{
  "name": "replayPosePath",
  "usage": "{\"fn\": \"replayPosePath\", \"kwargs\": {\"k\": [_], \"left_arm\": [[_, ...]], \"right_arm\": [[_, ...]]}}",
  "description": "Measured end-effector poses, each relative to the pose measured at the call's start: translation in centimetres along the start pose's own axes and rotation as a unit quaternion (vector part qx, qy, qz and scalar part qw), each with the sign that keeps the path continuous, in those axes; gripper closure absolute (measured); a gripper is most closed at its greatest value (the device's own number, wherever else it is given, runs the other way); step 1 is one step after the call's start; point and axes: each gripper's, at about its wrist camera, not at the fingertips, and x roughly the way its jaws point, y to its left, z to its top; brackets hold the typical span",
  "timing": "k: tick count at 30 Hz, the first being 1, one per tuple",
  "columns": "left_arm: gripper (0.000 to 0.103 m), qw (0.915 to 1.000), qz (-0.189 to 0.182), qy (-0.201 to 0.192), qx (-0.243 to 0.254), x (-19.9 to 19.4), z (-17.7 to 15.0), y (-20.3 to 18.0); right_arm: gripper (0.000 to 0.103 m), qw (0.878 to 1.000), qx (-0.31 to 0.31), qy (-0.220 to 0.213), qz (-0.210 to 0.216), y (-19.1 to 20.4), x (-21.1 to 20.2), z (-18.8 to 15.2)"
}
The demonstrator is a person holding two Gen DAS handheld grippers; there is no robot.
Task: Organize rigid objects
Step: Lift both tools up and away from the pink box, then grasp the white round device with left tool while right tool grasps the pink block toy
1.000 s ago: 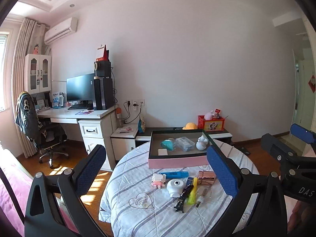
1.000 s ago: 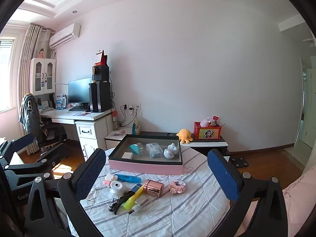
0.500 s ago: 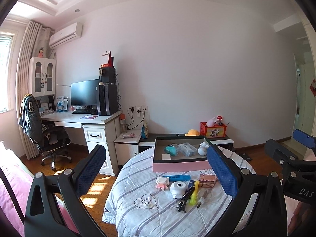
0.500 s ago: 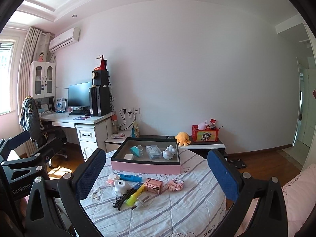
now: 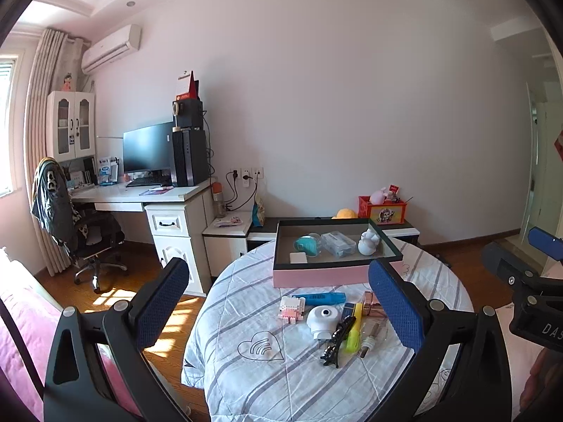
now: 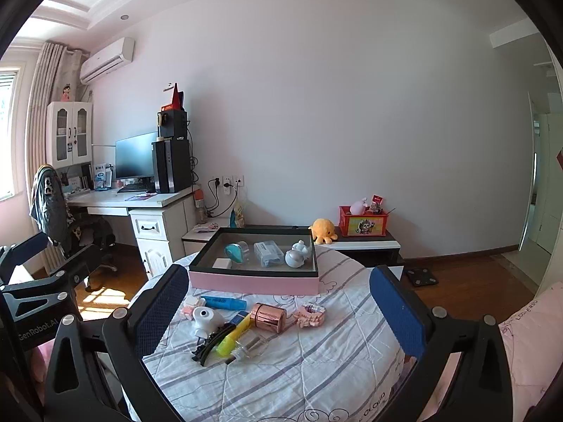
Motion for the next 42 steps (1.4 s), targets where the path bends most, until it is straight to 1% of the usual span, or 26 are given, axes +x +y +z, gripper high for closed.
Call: {"fn": "replayPosePath", "kwargs": {"k": [3, 7, 9, 13, 17, 19, 21, 24, 28, 30, 33, 34, 39, 42], "left_arm": [[0.000, 0.9995, -0.005, 0.030, -0.002, 2.1, -1.1, -0.1], [0.000, 0.9967, -0.012, 0.080, 0.005, 5.5, -3.2, -0.6], [0.000, 0.9935, -0.013, 0.113, 0.014, 7.5, -4.5, -1.0], [0.000, 0.9862, -0.018, 0.163, 0.025, 10.8, -7.2, -1.8], [0.000, 0.9796, -0.019, 0.198, 0.031, 13.3, -9.1, -2.2], [0.000, 0.9776, -0.021, 0.208, 0.019, 14.3, -9.4, -1.9], [0.000, 0.9751, -0.031, 0.219, 0.005, 15.4, -9.5, -1.9], [0.000, 0.9728, -0.042, 0.228, 0.001, 17.0, -9.6, -2.6], [0.000, 0.9713, -0.036, 0.235, 0.007, 19.4, -9.7, -3.9], [0.000, 0.9702, -0.026, 0.241, 0.004, 20.6, -9.8, -4.0], [0.001, 0.9680, -0.035, 0.248, -0.021, 21.9, -9.7, -3.7], [0.003, 0.9675, -0.039, 0.249, -0.025, 22.2, -9.7, -3.7], [0.004, 0.9648, -0.039, 0.260, -0.004, 23.9, -9.6, -4.8], [0.009, 0.9626, -0.036, 0.268, 0.006, 24.8, -9.9, -5.3]], "right_arm": [[0.000, 1.000, 0.006, 0.020, -0.007, -0.9, 1.6, -0.9], [0.000, 0.998, 0.015, 0.054, -0.019, -2.3, 4.2, -2.5], [0.000, 0.997, 0.020, 0.075, -0.024, -3.0, 5.6, -3.6], [0.000, 0.992, 0.028, 0.115, -0.030, -4.5, 8.5, -5.8], [0.000, 0.988, 0.036, 0.149, -0.034, -5.7, 10.8, -7.6], [0.000, 0.986, 0.041, 0.160, -0.037, -6.2, 11.7, -8.2], [0.000, 0.984, 0.046, 0.167, -0.037, -6.7, 12.6, -8.7], [0.000, 0.982, 0.051, 0.176, -0.037, -7.3, 13.8, -9.2], [0.000, 0.981, 0.053, 0.185, -0.036, -7.7, 15.2, -9.7], [0.000, 0.980, 0.052, 0.189, -0.035, -7.8, 15.9, -9.9], [0.000, 0.979, 0.051, 0.194, -0.033, -8.1, 16.9, -10.0], [0.000, 0.979, 0.050, 0.196, -0.031, -8.1, 17.2, -10.0], [0.000, 0.976, 0.040, 0.213, -0.025, -8.2, 19.4, -10.1], [0.000, 0.974, 0.028, 0.225, -0.023, -8.1, 21.0, -10.1]]}}
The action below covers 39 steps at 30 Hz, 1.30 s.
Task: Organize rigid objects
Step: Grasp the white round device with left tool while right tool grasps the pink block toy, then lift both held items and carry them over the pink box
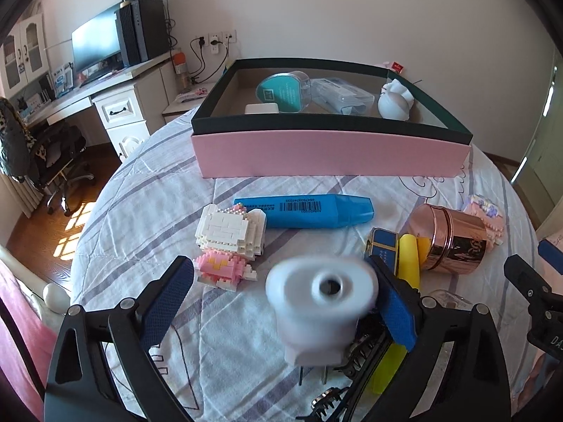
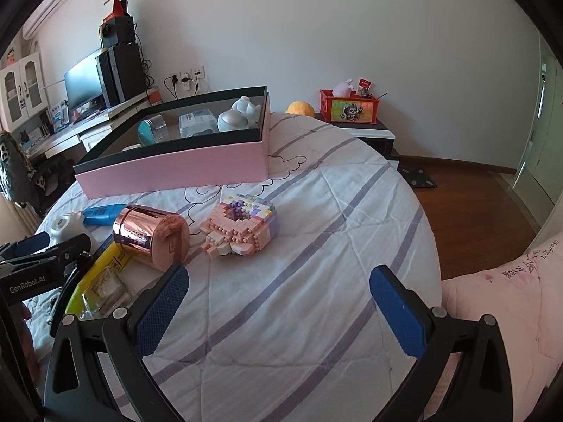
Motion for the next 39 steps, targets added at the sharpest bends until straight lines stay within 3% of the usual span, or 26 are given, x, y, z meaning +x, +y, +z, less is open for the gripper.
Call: {"fn": "replayPosePath", "kwargs": {"k": [5, 13, 15, 17, 19, 27, 30, 35, 39], "left_arm": [[0.029, 0.9998, 0.002, -0.006, 0.017, 0.2, 0.1, -0.3], [0.032, 0.9990, -0.039, -0.021, 0.010, -1.7, -1.1, 1.5], [0.035, 0.9985, -0.050, -0.023, 0.004, -2.4, -1.6, 2.2], [0.046, 0.9982, -0.055, -0.023, 0.001, -2.9, -1.9, 2.7], [0.047, 0.9976, -0.065, -0.025, -0.001, -3.4, -2.3, 3.0], [0.044, 0.9967, -0.081, -0.005, -0.008, -3.9, -4.4, 3.9], [0.047, 0.9962, -0.086, -0.003, -0.017, -3.5, -4.8, 4.1], [0.047, 0.9964, -0.081, -0.015, -0.024, -4.1, -4.7, 4.2], [0.048, 0.9969, -0.059, -0.048, -0.018, -6.2, -4.4, 4.0]], "right_arm": [[0.000, 0.999, -0.024, 0.028, 0.010, 0.5, 2.4, 1.6], [0.001, 0.993, -0.077, 0.083, 0.021, 2.0, 6.5, 3.4], [0.013, 0.993, -0.073, 0.084, 0.036, 1.8, 6.6, 3.5], [0.027, 0.993, -0.072, 0.081, 0.043, 1.7, 6.4, 3.5], [0.040, 0.993, -0.074, 0.072, 0.047, 1.7, 6.0, 3.3], [0.040, 0.996, -0.049, 0.051, 0.058, 1.2, 3.5, 1.7], [0.040, 0.996, -0.033, 0.045, 0.066, 1.0, 2.5, 0.6], [0.040, 0.997, -0.010, 0.029, 0.076, 0.6, 0.5, -0.7], [0.040, 0.996, -0.002, 0.009, 0.083, 0.8, -1.5, -0.7]]}}
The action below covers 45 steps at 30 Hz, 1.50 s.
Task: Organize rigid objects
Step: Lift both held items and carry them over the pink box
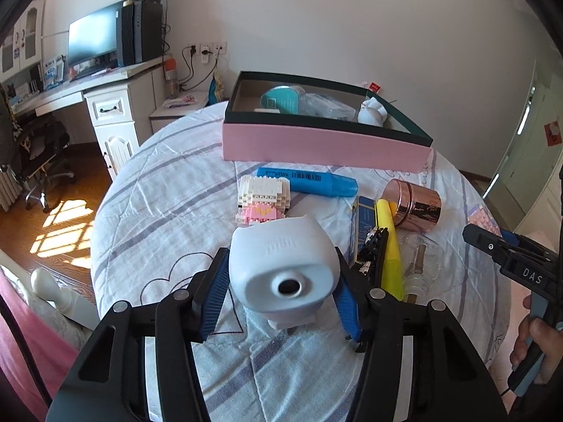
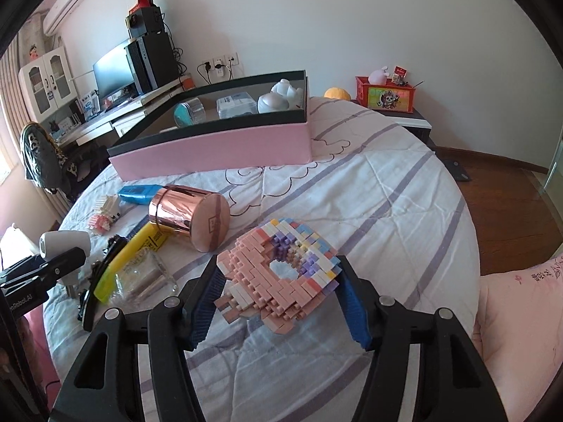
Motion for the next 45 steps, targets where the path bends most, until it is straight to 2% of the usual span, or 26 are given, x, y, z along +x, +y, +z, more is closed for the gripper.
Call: {"fn": "replayPosePath", "kwargs": {"k": [11, 17, 20, 24, 34, 40, 45], "left_arm": [[0.049, 0.9950, 0.032, -0.092, 0.023, -6.9, 1.8, -1.7], [0.049, 0.9835, 0.055, -0.169, 0.033, -12.2, 3.6, -3.3], [0.049, 0.9782, 0.068, -0.193, 0.037, -14.0, 4.3, -3.9], [0.049, 0.9733, 0.064, -0.217, 0.037, -16.0, 4.8, -4.2], [0.049, 0.9657, 0.076, -0.245, 0.037, -17.9, 5.5, -4.2], [0.049, 0.9677, 0.083, -0.235, 0.040, -16.5, 6.2, -4.0], [0.049, 0.9734, 0.071, -0.214, 0.043, -13.9, 7.6, -3.9]], "right_arm": [[0.040, 0.995, -0.034, -0.095, 0.023, 4.8, -6.8, 1.3], [0.040, 0.987, -0.049, -0.153, 0.017, 7.1, -11.1, 2.2], [0.040, 0.982, -0.060, -0.180, 0.009, 8.3, -12.9, 2.6], [0.040, 0.977, -0.075, -0.202, 0.003, 9.9, -14.8, 2.9], [0.040, 0.970, -0.089, -0.228, 0.005, 11.2, -16.8, 3.8], [0.040, 0.972, -0.086, -0.220, 0.011, 10.8, -15.6, 4.3], [0.040, 0.974, -0.087, -0.208, 0.016, 10.6, -13.7, 5.4]]}}
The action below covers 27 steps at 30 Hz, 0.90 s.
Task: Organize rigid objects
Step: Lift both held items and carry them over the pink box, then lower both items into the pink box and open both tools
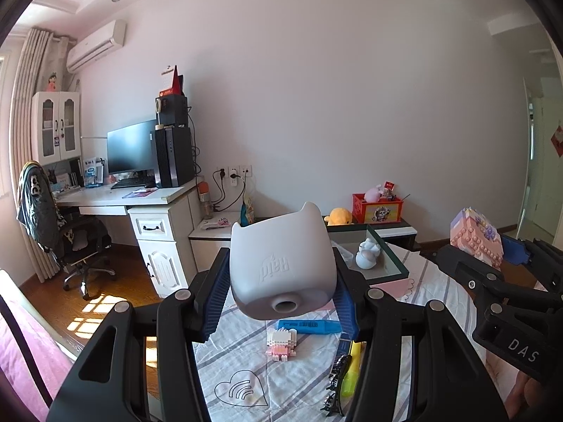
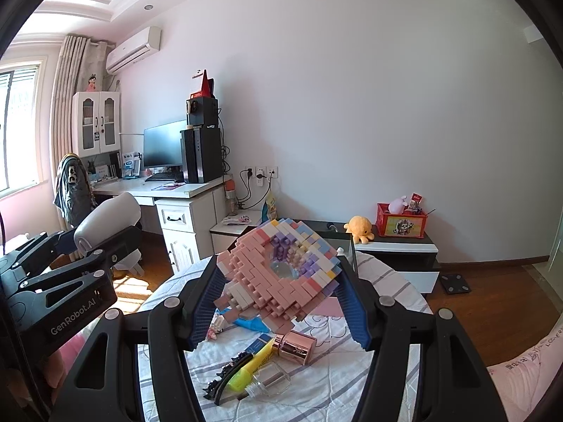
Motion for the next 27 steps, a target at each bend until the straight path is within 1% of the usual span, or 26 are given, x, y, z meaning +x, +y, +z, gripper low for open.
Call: {"fn": "replayPosePath", "kwargs": {"k": [3, 5, 7, 9, 14, 19, 22, 24, 27], "left_arm": [[0.049, 0.9997, -0.015, 0.019, 0.004, 3.0, 0.4, -0.3], [0.049, 0.9988, -0.030, 0.038, 0.001, 5.6, 0.8, -0.3], [0.049, 0.9978, -0.036, 0.055, 0.000, 8.4, 0.9, -0.3], [0.049, 0.9970, -0.039, 0.066, 0.006, 11.4, 0.9, -0.5], [0.049, 0.9927, -0.039, 0.113, 0.013, 19.0, 0.4, -0.8], [0.049, 0.9862, -0.044, 0.159, 0.016, 25.5, -0.7, -1.1], [0.049, 0.9817, -0.048, 0.183, 0.020, 28.3, -1.6, -1.4], [0.049, 0.9797, -0.039, 0.195, 0.026, 29.5, -2.5, -1.6], [0.049, 0.9759, -0.028, 0.215, 0.028, 30.5, -3.9, -1.7]], "right_arm": [[0.040, 1.000, -0.003, 0.009, 0.005, -0.6, 2.1, 0.4], [0.040, 1.000, -0.006, 0.019, 0.005, -1.1, 3.9, 0.7], [0.040, 1.000, -0.007, 0.028, 0.008, -1.9, 6.1, 1.0], [0.040, 0.999, -0.008, 0.044, 0.006, -2.7, 8.7, 1.3], [0.040, 0.996, -0.015, 0.086, 0.004, -4.4, 15.3, 1.2], [0.040, 0.990, -0.011, 0.138, 0.024, -5.3, 21.7, -0.3], [0.040, 0.984, -0.008, 0.174, 0.024, -5.7, 25.0, -1.7], [0.040, 0.981, -0.009, 0.195, 0.021, -5.9, 26.6, -2.7], [0.039, 0.976, -0.003, 0.214, 0.023, -6.2, 27.9, -4.1]]}}
